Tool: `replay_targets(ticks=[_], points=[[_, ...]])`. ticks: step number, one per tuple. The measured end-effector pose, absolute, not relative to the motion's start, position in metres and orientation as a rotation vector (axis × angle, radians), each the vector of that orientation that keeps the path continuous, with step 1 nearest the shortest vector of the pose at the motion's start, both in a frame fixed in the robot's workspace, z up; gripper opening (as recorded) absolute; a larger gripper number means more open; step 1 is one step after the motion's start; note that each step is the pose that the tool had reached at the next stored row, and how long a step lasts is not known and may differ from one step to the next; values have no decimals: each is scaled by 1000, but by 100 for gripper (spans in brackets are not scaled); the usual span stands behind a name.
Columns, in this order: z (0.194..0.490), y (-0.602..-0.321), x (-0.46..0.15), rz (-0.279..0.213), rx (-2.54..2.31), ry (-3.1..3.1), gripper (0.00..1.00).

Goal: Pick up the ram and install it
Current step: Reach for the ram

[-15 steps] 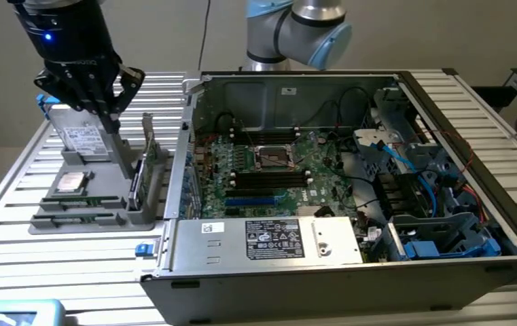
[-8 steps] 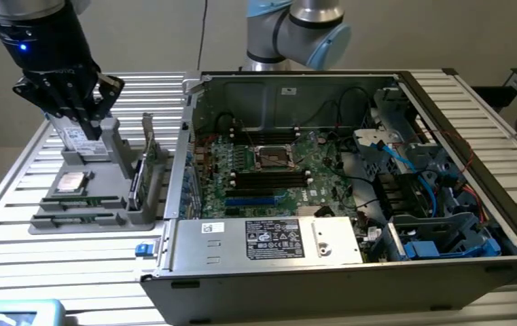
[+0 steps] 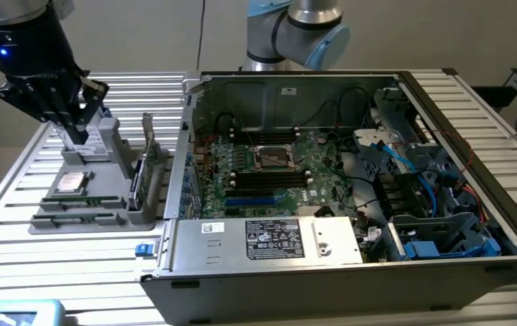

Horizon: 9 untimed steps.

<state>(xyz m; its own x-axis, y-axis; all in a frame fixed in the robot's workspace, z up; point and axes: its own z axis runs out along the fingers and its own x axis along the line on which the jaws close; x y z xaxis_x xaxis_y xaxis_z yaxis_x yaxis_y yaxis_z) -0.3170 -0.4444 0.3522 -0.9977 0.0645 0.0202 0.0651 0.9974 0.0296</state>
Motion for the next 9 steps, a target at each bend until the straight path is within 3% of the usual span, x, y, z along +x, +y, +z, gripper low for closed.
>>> replay_targets(ticks=[4,9], points=[[352,-445,-321,-12,-93,-3122,11],[349,-445,-333,-1,-91,-3128,11]])
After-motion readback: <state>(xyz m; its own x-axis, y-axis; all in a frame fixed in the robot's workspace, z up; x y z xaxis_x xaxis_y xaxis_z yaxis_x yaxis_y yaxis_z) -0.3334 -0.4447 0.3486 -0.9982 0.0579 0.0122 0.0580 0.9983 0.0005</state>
